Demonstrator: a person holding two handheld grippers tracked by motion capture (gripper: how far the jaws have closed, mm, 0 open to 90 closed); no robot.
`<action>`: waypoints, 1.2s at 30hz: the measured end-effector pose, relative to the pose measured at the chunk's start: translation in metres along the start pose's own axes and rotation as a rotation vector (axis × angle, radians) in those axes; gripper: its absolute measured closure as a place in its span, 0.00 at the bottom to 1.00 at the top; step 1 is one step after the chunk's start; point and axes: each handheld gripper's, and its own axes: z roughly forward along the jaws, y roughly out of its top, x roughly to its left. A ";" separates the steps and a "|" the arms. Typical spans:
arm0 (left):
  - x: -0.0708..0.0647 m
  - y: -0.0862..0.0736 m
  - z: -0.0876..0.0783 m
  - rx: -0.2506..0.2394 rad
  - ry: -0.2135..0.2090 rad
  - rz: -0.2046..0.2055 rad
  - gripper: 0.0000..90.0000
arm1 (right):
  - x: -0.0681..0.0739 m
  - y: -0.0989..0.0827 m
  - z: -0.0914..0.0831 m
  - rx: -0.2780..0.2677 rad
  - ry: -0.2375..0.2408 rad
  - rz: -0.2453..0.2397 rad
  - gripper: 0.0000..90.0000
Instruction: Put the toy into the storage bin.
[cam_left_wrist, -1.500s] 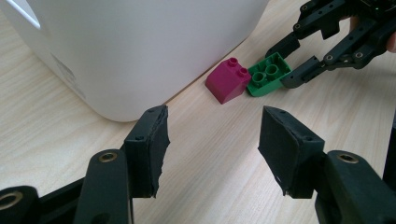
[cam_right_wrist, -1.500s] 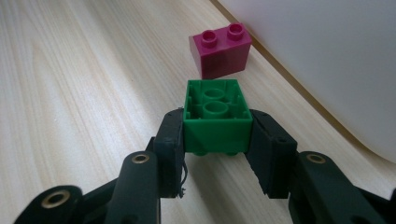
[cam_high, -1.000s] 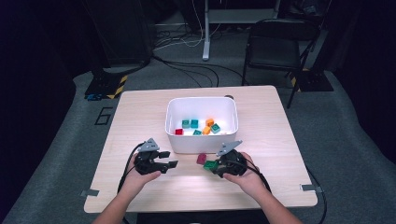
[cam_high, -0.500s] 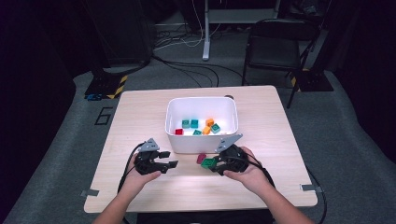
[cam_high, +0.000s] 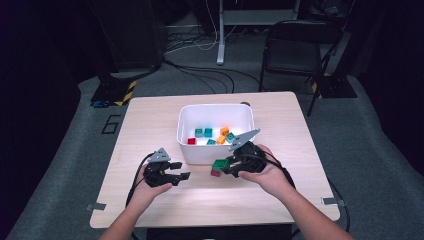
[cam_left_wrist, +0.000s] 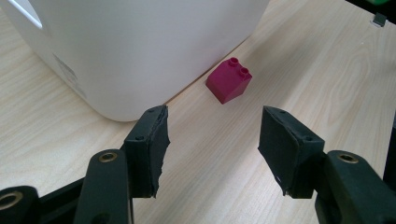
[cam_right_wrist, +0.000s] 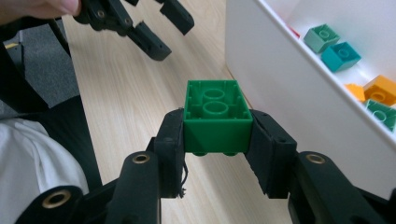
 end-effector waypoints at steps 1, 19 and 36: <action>0.000 0.000 0.000 0.000 0.000 0.001 0.47 | -0.001 0.001 -0.001 -0.005 0.000 -0.003 0.65; 0.000 0.000 0.001 -0.001 -0.002 0.001 0.47 | -0.022 0.040 -0.020 -0.048 -0.031 0.017 0.65; 0.001 -0.001 0.001 0.006 -0.005 -0.002 0.47 | -0.047 0.076 -0.017 -0.063 -0.080 0.010 0.65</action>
